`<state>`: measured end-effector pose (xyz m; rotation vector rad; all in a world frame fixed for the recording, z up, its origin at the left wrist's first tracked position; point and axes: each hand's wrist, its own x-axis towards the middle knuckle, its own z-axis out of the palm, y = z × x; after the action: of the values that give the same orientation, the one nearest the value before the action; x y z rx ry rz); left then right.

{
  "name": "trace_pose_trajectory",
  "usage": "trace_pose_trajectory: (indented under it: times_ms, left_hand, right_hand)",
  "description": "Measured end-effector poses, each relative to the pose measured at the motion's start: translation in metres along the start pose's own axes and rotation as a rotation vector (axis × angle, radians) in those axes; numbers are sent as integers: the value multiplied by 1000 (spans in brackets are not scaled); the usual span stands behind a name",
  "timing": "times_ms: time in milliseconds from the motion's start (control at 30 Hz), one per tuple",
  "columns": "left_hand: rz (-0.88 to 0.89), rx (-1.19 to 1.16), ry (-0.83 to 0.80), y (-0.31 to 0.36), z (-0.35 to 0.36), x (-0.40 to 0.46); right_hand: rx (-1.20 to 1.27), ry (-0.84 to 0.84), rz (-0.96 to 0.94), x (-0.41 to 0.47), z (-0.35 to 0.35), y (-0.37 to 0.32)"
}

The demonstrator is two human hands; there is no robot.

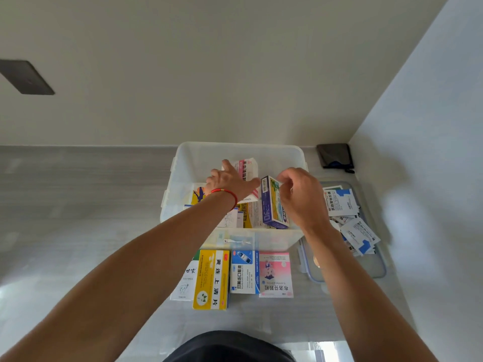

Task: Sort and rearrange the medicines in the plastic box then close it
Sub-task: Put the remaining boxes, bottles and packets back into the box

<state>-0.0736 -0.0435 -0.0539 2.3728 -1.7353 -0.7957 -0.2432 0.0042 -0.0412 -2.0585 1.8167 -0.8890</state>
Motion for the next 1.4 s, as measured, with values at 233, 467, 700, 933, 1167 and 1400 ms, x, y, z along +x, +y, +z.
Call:
trace_pose_trajectory:
  times_ms: [233, 467, 700, 933, 1167, 1400]
  left_hand:
    - [-115, 190, 83, -29, 5, 17]
    - [309, 414, -111, -47, 0, 25]
    - [219, 566, -243, -58, -21, 31]
    - [227, 488, -83, -57, -30, 8]
    - [856, -271, 457, -64, -42, -106]
    - [480, -183, 21, -142, 55, -150]
  right_hand:
    - [-61, -15, -5, 1, 5, 3]
    - [-116, -41, -11, -1, 9, 8]
    - [-120, -34, -11, -2, 7, 5]
    - [131, 104, -128, -9, -9, -2]
    - [250, 69, -117, -130, -6, 4]
    - [-5, -513, 524, -186, 53, 35]
